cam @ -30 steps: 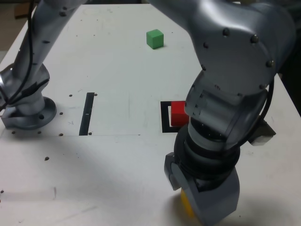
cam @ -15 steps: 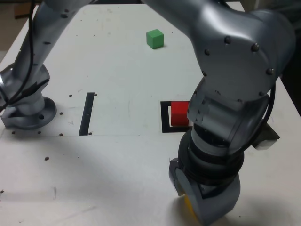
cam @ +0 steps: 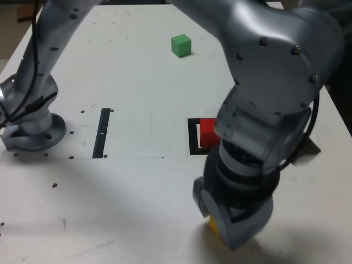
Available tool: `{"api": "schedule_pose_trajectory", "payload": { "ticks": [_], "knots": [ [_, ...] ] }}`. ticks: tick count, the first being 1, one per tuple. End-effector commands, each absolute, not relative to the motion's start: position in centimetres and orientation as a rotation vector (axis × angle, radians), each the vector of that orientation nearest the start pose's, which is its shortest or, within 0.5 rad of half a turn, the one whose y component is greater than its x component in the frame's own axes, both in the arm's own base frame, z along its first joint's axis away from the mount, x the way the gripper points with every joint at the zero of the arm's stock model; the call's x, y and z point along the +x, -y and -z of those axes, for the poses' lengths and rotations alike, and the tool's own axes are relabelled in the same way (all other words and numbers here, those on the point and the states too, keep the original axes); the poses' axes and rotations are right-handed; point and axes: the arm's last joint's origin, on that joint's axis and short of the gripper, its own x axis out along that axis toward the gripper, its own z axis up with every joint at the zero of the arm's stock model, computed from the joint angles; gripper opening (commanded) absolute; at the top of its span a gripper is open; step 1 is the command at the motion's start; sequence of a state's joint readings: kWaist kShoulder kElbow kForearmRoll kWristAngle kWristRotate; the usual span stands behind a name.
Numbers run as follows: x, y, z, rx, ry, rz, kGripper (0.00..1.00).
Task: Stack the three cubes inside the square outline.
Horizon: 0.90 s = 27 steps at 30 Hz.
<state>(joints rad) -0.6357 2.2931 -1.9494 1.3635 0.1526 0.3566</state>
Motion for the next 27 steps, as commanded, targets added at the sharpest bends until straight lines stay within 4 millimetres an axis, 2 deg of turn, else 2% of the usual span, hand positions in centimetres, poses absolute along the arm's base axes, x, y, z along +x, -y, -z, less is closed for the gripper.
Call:
{"api": "schedule_pose_trajectory", "payload": {
  "ticks": [1,8,17,21,27],
  "knots": [
    [35.3,24.9,-24.6,0.926,-1.523,0.618,0.30],
    [34.5,21.7,-28.6,0.852,-1.531,0.472,0.30],
    [33.7,14.8,-32.1,0.636,-1.562,0.325,0.30],
    [33.2,11.5,-32.8,0.515,-1.589,0.262,0.30],
    [32.7,7.4,-32.6,0.342,-1.646,0.174,0.30]
  ]
}}
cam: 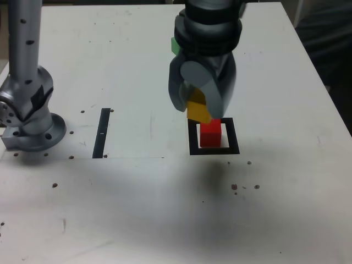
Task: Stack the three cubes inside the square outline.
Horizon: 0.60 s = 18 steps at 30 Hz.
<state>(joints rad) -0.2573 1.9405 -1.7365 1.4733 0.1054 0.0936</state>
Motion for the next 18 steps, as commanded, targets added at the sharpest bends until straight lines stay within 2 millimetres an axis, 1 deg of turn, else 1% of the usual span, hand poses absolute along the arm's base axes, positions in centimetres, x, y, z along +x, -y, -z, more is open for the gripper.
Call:
{"api": "schedule_pose_trajectory", "payload": {
  "ticks": [1,4,6,11,18],
  "knots": [
    [32.7,7.0,-32.5,0.318,-1.652,0.160,0.30],
    [32.8,5.8,-32.4,0.242,-1.665,0.120,0.30],
    [32.9,5.4,-32.3,0.204,-1.662,0.100,0.30],
    [33.8,4.9,-31.8,0.138,-1.645,0.077,0.30],
    [35.0,4.4,-30.7,0.101,-1.643,0.072,0.30]
  ]
}}
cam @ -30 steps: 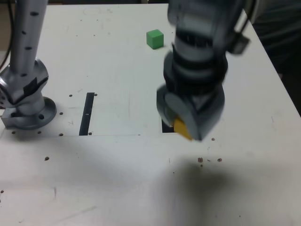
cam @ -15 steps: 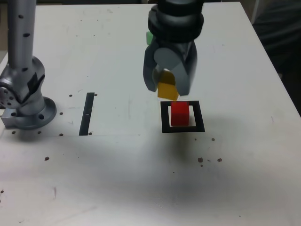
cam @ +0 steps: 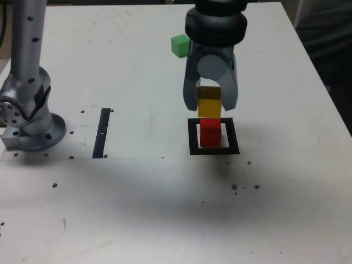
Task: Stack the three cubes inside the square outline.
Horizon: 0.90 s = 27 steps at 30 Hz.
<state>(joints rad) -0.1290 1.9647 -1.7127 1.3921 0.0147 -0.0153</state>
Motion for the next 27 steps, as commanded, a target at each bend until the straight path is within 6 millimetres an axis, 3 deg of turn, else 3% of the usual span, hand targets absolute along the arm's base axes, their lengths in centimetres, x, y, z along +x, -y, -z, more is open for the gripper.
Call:
{"api": "schedule_pose_trajectory", "payload": {
  "ticks": [1,27],
  "knots": [
    [35.1,4.3,-30.5,0.098,-1.647,0.071,0.30],
    [36.2,3.0,-27.0,0.058,-1.681,0.073,0.31]
  ]
}}
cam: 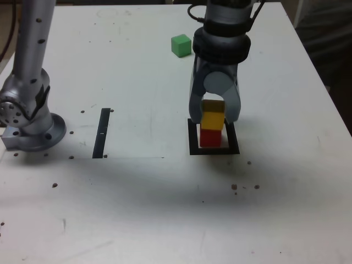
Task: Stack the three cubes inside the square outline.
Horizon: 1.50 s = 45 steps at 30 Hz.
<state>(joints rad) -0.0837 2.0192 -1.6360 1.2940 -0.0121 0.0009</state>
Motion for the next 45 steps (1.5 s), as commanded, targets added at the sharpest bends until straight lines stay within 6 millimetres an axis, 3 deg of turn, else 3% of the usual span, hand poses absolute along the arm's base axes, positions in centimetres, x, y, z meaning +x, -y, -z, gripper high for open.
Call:
{"api": "schedule_pose_trajectory", "payload": {
  "ticks": [1,5,7,11,13,23,31,38,45],
  "knots": [
    [36.2,2.9,-26.9,0.058,-1.681,0.073,0.31],
    [36.2,2.6,-26.6,0.054,-1.683,0.071,0.36],
    [36.2,2.5,-26.4,0.054,-1.681,0.072,0.50],
    [36.2,2.3,-26.3,0.056,-1.676,0.077,0.88],
    [36.2,2.3,-26.2,0.056,-1.675,0.077,0.98],
    [35.3,2.1,-27.3,0.072,-1.648,0.062,1.00],
    [32.9,1.0,-29.2,0.101,-1.626,0.003,1.00],
    [29.1,-1.9,-31.5,0.126,-1.667,-0.097,1.00],
    [28.3,-5.8,-31.7,0.088,-1.683,-0.131,1.00]
  ]
}}
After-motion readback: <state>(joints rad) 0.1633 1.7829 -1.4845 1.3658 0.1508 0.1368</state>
